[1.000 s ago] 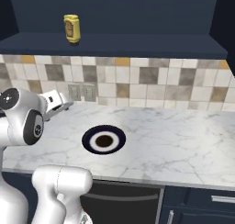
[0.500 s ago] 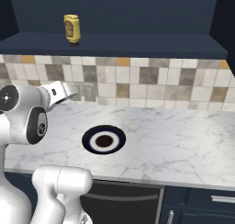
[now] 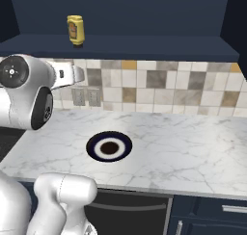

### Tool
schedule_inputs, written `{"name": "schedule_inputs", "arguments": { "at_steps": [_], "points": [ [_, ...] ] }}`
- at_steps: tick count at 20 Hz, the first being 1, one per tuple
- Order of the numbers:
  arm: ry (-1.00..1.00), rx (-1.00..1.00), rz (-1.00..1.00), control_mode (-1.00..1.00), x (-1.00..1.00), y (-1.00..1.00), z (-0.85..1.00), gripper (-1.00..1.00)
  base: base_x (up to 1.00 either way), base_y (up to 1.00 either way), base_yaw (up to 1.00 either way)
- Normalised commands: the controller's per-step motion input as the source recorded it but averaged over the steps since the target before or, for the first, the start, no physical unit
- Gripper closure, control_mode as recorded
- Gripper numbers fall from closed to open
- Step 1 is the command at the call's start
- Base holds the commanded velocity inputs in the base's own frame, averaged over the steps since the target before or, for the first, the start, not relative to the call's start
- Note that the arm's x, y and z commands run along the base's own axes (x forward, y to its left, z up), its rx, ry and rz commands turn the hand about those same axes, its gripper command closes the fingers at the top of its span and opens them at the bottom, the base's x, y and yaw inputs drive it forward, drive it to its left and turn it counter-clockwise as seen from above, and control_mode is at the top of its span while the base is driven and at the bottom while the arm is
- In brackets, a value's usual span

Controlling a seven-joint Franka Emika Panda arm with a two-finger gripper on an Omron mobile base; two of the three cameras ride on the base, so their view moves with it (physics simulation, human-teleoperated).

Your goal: Move the hot dog bun to the plate on the dining table and place the condiment next to that plate. Then navigate to the fridge and take the sausage and place it on the plate as well.

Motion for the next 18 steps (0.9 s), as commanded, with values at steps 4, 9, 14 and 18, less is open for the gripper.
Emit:
{"name": "schedule_inputs", "arguments": {
  "at_steps": [4,9,14,18],
  "points": [
    [-0.23,0.31,0.13,-1.00,-0.08,-0.19,0.71,-1.00,0.00,0.00,0.00],
    [-0.21,0.38,0.28,-1.00,0.02,-0.26,0.21,-1.00,0.00,0.00,0.00],
    [-0.01,0.11,0.09,-1.00,0.17,-0.16,-0.12,-1.00,0.00,0.00,0.00],
    [-0.05,0.00,0.19,-1.00,0.45,-0.13,-0.04,-1.00,0.00,0.00,0.00]
  ]
}}
